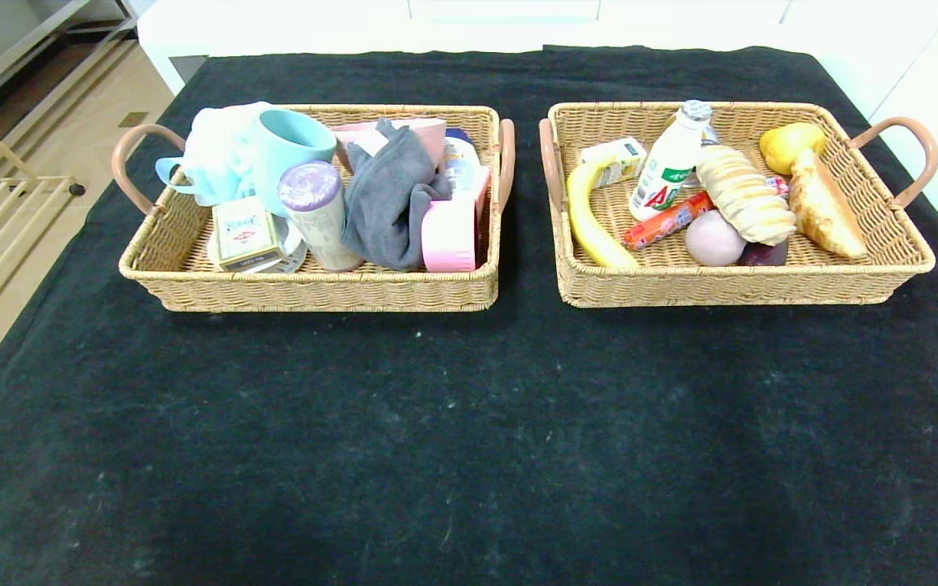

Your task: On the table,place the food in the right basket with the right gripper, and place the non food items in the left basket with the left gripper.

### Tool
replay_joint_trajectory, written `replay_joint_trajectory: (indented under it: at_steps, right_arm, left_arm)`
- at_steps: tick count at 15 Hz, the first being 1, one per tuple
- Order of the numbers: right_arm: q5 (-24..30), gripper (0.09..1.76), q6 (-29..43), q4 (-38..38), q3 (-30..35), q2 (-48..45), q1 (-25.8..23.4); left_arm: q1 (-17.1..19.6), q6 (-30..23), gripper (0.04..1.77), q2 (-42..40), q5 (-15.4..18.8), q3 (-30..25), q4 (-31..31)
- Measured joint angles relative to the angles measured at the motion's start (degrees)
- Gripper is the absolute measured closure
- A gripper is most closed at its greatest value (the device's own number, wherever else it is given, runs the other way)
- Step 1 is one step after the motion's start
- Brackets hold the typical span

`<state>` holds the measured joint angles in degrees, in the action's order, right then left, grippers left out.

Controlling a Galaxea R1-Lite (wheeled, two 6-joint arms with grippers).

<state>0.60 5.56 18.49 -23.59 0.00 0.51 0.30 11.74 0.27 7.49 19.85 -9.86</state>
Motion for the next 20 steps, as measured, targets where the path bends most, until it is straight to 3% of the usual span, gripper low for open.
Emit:
replay_joint_trajectory:
  at_steps: [3,9,13,20]
  right_arm:
    - [-0.98,0.14,-0.63,-17.65,9.46,0.0,0.0]
    - [-1.67,0.14,-5.78,-29.18,22.14,0.0,-0.05]
    - [-1.83,0.14,-6.79,-26.48,23.49,0.0,-0.05]
    - [-1.37,0.14,-6.77,-22.43,23.59,0.0,-0.1]
  left_arm:
    - [0.02,0.09,0.09,-0.2,-4.77,-7.67,9.62]
    - [0.02,-0.77,0.09,-0.27,-7.08,-15.49,12.28]
    - [0.02,-2.16,0.09,-0.27,-7.16,-18.86,12.34]
    - [0.02,-5.4,0.09,-0.27,-6.33,-19.8,12.51]
